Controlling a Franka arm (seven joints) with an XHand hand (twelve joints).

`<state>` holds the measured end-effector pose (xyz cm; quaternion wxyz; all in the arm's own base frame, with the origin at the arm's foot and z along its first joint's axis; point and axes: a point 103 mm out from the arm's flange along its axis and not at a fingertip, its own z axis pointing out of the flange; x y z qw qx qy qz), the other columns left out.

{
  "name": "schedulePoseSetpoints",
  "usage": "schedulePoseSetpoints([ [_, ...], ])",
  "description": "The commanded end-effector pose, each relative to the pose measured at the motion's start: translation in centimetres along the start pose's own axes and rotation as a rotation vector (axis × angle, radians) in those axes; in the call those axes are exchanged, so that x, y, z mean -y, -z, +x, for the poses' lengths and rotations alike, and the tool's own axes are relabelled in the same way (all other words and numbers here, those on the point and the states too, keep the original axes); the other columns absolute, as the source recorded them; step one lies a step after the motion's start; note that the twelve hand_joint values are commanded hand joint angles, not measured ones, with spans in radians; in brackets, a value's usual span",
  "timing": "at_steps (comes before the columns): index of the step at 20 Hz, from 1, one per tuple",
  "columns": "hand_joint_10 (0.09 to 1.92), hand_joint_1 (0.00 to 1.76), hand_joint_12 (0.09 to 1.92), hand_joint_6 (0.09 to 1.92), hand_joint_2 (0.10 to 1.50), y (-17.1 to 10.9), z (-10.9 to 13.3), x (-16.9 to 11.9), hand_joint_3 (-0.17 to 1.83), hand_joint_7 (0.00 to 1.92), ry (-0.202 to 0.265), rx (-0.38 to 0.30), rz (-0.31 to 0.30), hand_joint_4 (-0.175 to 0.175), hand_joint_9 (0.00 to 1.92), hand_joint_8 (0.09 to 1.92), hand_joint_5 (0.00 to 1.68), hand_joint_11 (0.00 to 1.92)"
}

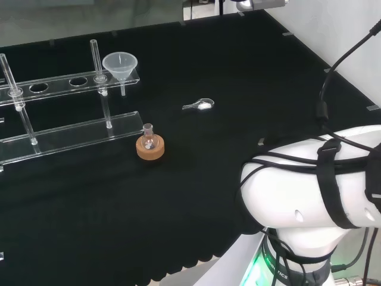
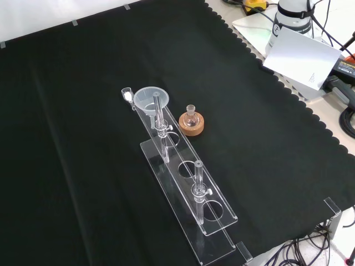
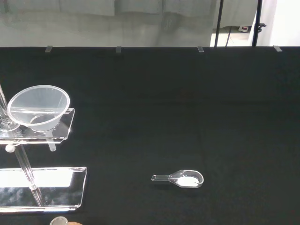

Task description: Pick up the funnel from the transparent funnel stand.

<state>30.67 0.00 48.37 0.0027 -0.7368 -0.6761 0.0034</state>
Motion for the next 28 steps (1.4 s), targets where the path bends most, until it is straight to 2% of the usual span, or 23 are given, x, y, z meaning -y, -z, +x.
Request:
schedulePoseSetpoints([
  [1,0.67,0.06,1.33,0.09,1.08,0.1,0.1,0.0,0.46,0.03,-0.003,0.005,-0.009,-0.005,0.25,0.63,0.24,0.26],
  [5,0.65,0.00,1.31,0.09,1.14,0.0,0.4,-0.1,0.49,0.01,0.005,0.045,-0.013,0.008,0.23,0.59,0.22,0.26],
  [11,0.64,0.00,1.31,0.09,1.14,-0.5,-0.1,-0.7,0.49,0.01,-0.027,0.007,-0.003,0.008,0.23,0.59,0.23,0.27],
  [19,0.64,0.00,1.31,0.09,1.14,-1.9,-1.1,-2.7,0.48,0.01,-0.066,-0.003,0.018,0.008,0.23,0.58,0.23,0.27],
  [24,0.64,0.00,1.31,0.09,1.14,-2.7,-0.3,-5.1,0.48,0.02,-0.022,-0.016,0.030,0.008,0.24,0.58,0.23,0.27],
  [27,0.64,0.00,1.32,0.09,1.11,-3.4,0.8,-7.0,0.47,0.02,0.022,-0.028,0.056,0.006,0.23,0.58,0.24,0.26],
  [28,0.64,0.00,1.32,0.09,1.10,-3.8,1.3,-7.7,0.46,0.02,0.050,-0.035,0.066,0.006,0.23,0.58,0.24,0.26],
])
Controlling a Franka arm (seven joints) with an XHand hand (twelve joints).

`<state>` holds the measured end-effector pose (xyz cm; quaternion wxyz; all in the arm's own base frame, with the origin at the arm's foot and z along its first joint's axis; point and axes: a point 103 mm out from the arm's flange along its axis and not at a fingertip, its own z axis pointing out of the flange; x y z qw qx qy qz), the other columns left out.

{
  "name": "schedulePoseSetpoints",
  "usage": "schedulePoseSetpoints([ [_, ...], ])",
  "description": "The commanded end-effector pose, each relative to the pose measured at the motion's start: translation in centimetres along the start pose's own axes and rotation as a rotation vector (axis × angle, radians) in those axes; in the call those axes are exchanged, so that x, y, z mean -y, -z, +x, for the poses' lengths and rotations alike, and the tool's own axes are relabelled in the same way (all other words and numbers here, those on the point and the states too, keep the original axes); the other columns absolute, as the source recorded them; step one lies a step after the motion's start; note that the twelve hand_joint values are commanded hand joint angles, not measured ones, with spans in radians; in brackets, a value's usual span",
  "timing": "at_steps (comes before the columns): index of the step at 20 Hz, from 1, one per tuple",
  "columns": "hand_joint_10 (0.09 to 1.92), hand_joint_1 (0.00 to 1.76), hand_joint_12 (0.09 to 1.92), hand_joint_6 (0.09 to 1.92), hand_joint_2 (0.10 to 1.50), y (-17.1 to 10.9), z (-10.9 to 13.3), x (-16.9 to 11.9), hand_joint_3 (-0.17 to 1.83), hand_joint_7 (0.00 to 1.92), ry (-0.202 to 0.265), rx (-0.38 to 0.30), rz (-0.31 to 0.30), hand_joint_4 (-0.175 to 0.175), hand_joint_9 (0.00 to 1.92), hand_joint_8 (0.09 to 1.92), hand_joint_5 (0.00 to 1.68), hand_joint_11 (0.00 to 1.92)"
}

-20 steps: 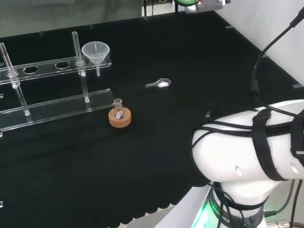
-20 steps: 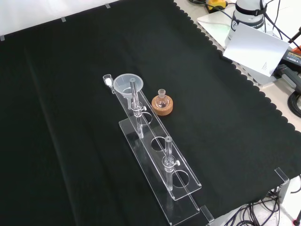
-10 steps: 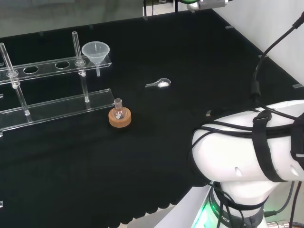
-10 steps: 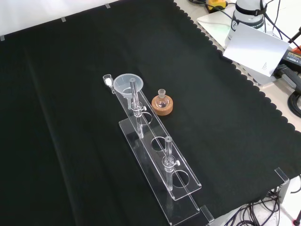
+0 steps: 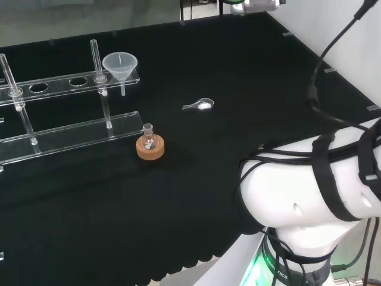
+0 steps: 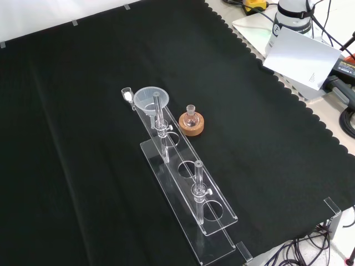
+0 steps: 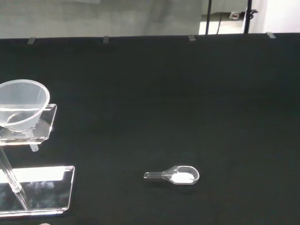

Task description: Pick up the funnel from the transparent funnel stand.

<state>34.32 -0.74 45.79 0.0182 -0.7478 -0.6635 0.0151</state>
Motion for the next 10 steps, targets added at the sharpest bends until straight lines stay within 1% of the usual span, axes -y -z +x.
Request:
schedulePoseSetpoints([
  [1,0.64,0.00,1.33,0.09,1.09,-1.5,2.3,-4.8,0.45,0.02,0.091,-0.021,0.037,0.005,0.23,0.57,0.24,0.25],
  [6,0.64,0.00,1.35,0.09,1.02,-4.0,5.9,-8.1,0.42,0.03,0.160,-0.017,0.096,-0.006,0.22,0.56,0.22,0.23],
  [8,0.65,0.00,1.36,0.09,0.99,-4.9,7.2,-8.7,0.40,0.04,0.185,-0.017,0.106,-0.008,0.22,0.56,0.21,0.22],
  [10,0.66,0.00,1.37,0.09,0.96,-6.0,8.2,-9.1,0.38,0.05,0.198,-0.023,0.127,-0.007,0.23,0.57,0.21,0.20],
])
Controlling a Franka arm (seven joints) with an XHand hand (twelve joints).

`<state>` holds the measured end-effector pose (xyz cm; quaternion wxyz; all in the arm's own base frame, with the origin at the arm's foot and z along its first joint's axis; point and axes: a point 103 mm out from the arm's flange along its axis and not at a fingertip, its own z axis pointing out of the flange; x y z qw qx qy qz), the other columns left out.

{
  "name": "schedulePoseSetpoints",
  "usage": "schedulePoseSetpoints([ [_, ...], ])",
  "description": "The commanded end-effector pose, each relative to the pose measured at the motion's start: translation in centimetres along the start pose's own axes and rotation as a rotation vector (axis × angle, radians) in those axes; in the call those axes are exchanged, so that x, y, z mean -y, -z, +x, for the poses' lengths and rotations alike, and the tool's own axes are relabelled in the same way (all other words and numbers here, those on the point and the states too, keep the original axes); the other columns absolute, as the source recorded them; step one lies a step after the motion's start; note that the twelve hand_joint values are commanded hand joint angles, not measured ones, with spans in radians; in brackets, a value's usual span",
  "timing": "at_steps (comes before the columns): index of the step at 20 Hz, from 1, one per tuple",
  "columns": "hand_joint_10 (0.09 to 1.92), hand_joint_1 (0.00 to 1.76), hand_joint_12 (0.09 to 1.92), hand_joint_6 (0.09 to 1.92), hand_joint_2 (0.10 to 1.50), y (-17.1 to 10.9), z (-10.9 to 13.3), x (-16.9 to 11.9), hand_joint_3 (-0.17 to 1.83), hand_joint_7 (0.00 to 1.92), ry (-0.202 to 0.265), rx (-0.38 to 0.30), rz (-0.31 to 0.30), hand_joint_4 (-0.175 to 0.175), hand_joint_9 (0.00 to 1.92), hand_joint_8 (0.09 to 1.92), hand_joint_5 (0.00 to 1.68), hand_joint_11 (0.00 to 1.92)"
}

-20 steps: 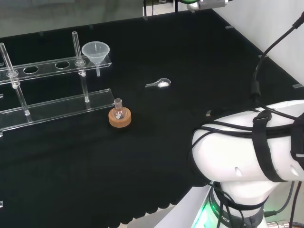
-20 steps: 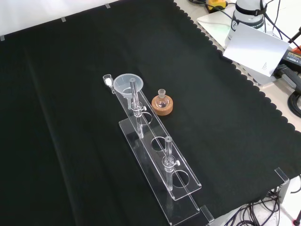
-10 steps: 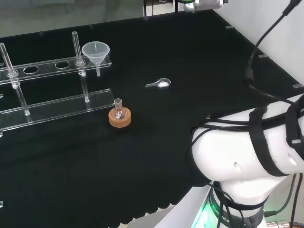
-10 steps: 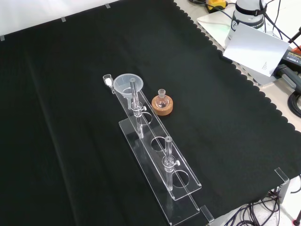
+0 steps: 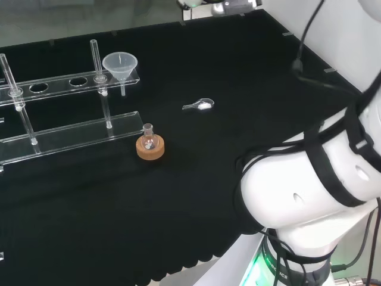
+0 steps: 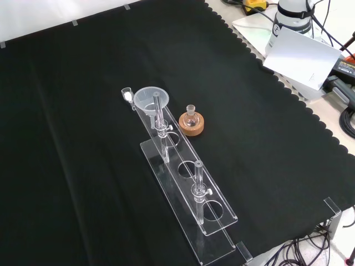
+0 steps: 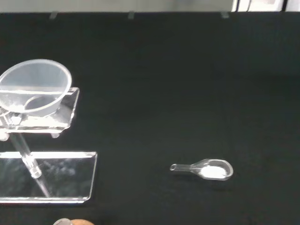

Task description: Pick up the funnel from the transparent funnel stand.

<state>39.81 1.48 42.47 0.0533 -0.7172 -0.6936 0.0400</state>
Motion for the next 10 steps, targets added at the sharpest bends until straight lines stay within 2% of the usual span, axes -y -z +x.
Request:
schedulePoseSetpoints([
  [1,0.67,0.00,1.38,0.09,0.95,-3.0,5.5,-4.6,0.37,0.05,0.118,-0.013,0.052,-0.006,0.23,0.57,0.21,0.20],
  [10,0.72,0.09,1.42,0.09,0.79,-6.2,8.0,-6.8,0.27,0.02,0.167,-0.019,0.136,-0.008,0.23,0.62,0.12,0.18],
])
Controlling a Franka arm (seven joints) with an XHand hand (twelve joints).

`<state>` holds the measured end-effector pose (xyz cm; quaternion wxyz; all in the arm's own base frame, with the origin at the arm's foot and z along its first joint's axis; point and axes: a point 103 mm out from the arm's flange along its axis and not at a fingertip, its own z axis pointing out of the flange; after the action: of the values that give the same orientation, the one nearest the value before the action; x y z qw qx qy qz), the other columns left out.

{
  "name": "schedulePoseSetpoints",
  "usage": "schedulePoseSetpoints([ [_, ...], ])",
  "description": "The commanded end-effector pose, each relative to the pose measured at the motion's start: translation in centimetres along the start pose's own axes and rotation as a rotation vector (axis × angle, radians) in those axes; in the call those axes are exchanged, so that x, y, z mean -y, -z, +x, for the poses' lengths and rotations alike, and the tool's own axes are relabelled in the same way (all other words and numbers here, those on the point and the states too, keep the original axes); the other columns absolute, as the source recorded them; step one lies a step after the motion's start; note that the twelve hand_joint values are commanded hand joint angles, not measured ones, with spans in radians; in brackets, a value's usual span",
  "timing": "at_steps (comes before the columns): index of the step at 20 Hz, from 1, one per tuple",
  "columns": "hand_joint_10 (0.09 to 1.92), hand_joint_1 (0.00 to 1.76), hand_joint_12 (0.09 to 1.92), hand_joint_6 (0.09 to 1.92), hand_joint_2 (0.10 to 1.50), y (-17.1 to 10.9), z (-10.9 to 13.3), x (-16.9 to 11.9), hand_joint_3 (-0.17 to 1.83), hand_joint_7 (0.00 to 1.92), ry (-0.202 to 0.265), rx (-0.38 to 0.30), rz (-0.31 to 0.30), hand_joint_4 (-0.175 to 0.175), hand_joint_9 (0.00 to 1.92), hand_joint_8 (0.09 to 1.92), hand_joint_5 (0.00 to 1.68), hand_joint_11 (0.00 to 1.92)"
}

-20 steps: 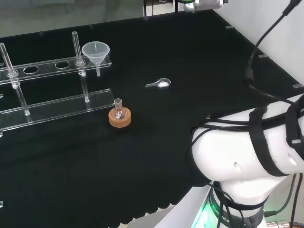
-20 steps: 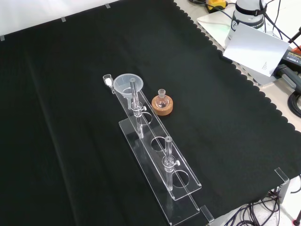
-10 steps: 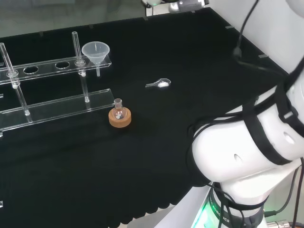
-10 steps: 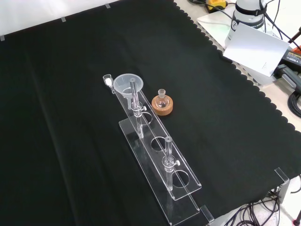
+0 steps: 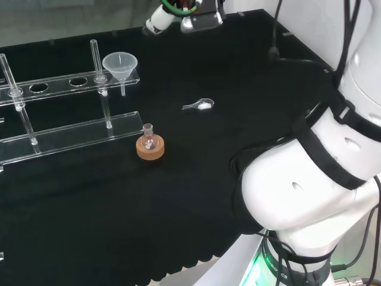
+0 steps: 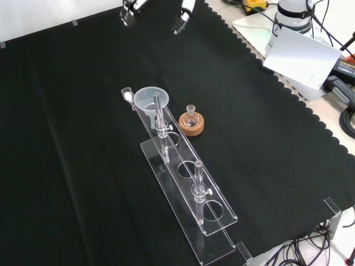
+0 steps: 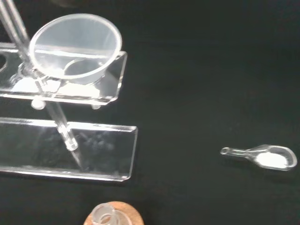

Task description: Pick up the funnel from the transparent funnel stand.

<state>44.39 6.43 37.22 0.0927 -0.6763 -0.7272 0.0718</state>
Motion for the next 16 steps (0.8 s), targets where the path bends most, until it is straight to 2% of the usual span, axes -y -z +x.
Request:
schedulePoseSetpoints([
  [1,0.73,0.10,1.42,0.09,0.77,-1.6,3.0,-2.5,0.26,0.01,0.066,-0.017,0.054,-0.008,0.22,0.62,0.11,0.18],
  [8,0.77,0.25,1.46,0.09,0.72,-2.3,4.8,-4.5,0.20,0.00,0.081,0.041,0.116,-0.012,0.20,0.58,0.07,0.22],
  [12,0.79,0.27,1.47,0.09,0.72,-3.0,5.9,-5.6,0.18,0.00,0.087,0.074,0.148,-0.021,0.19,0.58,0.08,0.22],
  [16,0.80,0.29,1.48,0.09,0.73,-4.0,6.1,-6.5,0.16,0.00,0.073,0.107,0.184,-0.031,0.18,0.59,0.13,0.24],
])
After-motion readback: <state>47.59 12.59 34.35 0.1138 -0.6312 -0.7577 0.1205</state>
